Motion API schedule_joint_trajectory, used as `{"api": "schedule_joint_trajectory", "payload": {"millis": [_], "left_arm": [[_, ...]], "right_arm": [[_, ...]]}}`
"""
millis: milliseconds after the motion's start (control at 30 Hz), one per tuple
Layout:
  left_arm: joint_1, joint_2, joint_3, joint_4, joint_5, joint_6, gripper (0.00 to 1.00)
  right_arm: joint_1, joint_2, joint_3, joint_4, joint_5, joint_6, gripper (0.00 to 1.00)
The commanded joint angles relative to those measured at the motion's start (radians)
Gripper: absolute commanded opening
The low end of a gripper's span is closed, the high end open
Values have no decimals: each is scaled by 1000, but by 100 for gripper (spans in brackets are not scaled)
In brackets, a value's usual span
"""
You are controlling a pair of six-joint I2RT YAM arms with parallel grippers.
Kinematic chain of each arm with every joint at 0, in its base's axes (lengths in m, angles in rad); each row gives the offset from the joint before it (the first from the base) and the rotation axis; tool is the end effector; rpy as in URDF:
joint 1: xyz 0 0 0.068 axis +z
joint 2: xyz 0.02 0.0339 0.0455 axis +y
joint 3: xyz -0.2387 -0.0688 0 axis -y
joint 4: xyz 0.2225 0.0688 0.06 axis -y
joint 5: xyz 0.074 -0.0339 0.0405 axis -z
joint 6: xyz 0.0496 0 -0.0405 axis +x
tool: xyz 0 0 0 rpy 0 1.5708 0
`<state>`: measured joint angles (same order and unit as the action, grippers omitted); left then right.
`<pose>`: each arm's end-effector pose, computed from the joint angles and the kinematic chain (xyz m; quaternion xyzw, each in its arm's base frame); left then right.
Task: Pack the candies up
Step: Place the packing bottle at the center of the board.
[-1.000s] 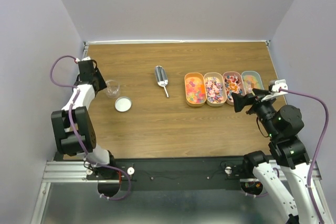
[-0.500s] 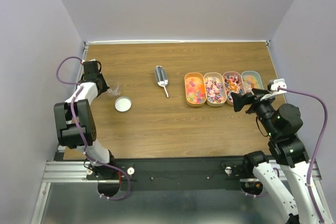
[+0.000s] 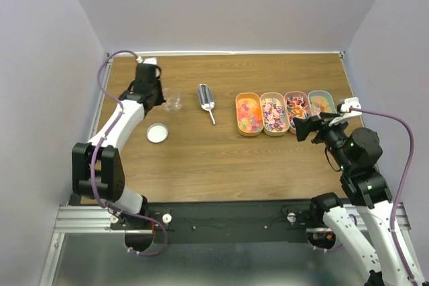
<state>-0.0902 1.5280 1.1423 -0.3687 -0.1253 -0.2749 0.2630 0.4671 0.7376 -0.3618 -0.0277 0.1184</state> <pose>0.3275 -0.0234 0.2395 -0.1092 0.9098 -0.0154 0.4000 0.1235 0.0347 0.3270 -0.0627 0.7360 0.1378 0.6599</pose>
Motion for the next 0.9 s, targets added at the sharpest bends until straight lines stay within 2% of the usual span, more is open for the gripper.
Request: {"api": "schedule_joint_trajectory", "payload": {"millis": [0, 200, 233, 467, 700, 867], "left_arm": [[-234, -68, 33, -90, -62, -67, 0], [-518, -26, 46, -139, -117, -173, 0], [-595, -3, 51, -147, -129, -185, 0], [-873, 157, 135, -193, -201, -251, 0], [-1016, 265, 194, -170, -200, -285, 0], [-1048, 281, 160, -136, -208, -326, 0]], "right_arm": [[8, 8, 17, -20, -12, -16, 100], [8, 13, 23, -20, -23, -10, 100], [7, 15, 23, -20, -24, -10, 100], [15, 31, 23, -20, -35, -10, 100], [24, 36, 26, -20, -32, -11, 100], [27, 31, 19, -20, -32, -8, 100]]}}
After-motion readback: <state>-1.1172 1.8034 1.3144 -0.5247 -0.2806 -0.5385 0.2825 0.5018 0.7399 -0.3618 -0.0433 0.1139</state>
